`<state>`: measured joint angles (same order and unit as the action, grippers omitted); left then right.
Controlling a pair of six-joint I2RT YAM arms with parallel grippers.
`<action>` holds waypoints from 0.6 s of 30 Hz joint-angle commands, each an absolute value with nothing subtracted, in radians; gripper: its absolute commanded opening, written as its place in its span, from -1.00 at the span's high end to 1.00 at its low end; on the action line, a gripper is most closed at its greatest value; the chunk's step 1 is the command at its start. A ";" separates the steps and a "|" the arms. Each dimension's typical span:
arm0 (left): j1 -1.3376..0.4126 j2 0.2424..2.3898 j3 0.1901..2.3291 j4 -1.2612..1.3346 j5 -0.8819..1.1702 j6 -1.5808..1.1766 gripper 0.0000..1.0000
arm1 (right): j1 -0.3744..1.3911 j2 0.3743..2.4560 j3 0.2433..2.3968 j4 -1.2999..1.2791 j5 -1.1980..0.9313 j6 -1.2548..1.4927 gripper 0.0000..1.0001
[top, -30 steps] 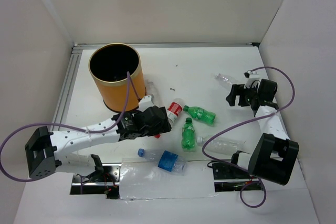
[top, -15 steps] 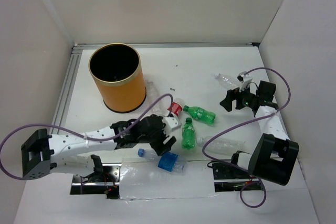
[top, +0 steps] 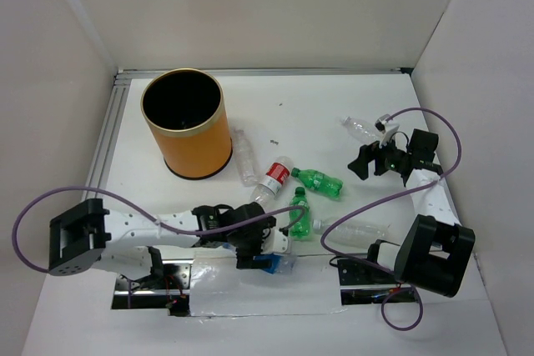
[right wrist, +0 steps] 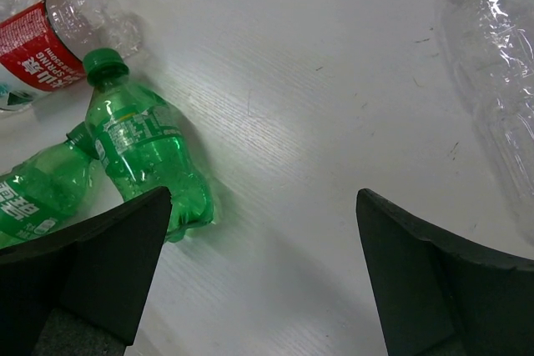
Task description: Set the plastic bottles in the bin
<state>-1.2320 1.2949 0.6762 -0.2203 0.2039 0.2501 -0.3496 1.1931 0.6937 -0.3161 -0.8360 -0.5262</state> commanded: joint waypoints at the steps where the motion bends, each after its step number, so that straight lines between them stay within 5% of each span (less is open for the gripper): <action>1: -1.238 1.365 0.683 -0.126 0.262 0.385 -0.80 | -0.351 1.177 0.687 -0.327 -0.865 -0.555 -0.98; 7: -1.238 1.471 0.695 -0.042 0.218 0.402 -0.57 | -0.351 1.177 0.687 -0.336 -0.876 -0.555 -0.98; 8: -1.238 1.471 0.695 -0.041 0.203 0.384 -0.40 | -0.351 1.177 0.687 -0.336 -0.876 -0.564 -0.95; 9: -1.238 1.471 0.695 -0.031 0.190 0.383 0.02 | -0.351 1.177 0.678 -0.336 -0.876 -0.565 -0.94; 12: -1.238 1.471 0.695 -0.031 0.181 0.374 0.53 | -0.351 1.167 0.678 -0.345 -0.914 -0.593 -0.73; 13: -1.238 1.480 0.695 -0.031 0.181 0.374 1.00 | -0.351 1.167 0.678 -0.359 -0.925 -0.603 -0.65; 18: -1.238 1.447 0.719 -0.058 0.170 0.342 1.00 | -0.351 1.177 0.687 -0.400 -0.980 -0.653 0.01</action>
